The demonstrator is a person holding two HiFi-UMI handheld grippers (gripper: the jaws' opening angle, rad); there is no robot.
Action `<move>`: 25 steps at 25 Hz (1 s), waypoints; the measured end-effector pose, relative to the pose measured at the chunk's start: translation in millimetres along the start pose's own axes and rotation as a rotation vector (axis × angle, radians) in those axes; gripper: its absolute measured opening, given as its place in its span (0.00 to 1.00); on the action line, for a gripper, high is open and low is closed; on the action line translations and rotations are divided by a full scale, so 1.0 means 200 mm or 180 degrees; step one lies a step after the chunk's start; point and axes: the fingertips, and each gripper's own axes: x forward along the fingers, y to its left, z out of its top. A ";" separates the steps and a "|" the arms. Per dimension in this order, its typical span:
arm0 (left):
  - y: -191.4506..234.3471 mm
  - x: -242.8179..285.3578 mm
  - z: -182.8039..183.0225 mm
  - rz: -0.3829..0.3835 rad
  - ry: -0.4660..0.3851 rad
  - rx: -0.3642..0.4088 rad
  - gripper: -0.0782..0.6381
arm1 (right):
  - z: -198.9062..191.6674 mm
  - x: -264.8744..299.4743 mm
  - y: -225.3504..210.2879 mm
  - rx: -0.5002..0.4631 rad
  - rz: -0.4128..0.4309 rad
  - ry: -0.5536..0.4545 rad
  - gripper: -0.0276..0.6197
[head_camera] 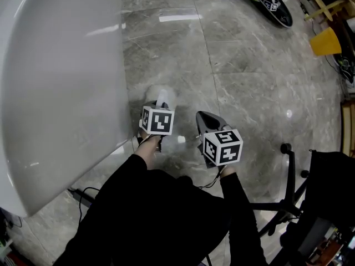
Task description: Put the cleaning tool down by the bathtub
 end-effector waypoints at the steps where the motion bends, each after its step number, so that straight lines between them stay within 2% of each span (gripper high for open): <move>1: 0.00 0.00 0.00 0.0008 0.0004 0.0003 0.25 | 0.00 0.00 0.00 0.0009 -0.0007 0.0002 0.04; 7: 0.01 -0.01 0.00 -0.0033 0.0005 -0.0090 0.25 | 0.00 -0.01 0.01 0.0010 -0.0040 0.0010 0.04; 13: -0.02 -0.06 0.03 -0.0127 -0.0065 -0.0065 0.28 | 0.00 -0.01 0.03 0.0050 -0.0048 0.0008 0.04; 16: -0.01 -0.14 0.09 -0.0138 -0.0258 0.0000 0.28 | -0.01 -0.02 0.03 0.0059 -0.0059 0.0016 0.04; 22: -0.03 -0.36 0.24 -0.0234 -0.0787 0.0351 0.28 | -0.02 -0.02 0.03 0.0059 -0.0118 0.0013 0.04; 25: -0.04 -0.46 0.29 -0.0342 -0.0990 0.0439 0.20 | -0.01 -0.01 0.06 0.0058 -0.0100 -0.0004 0.04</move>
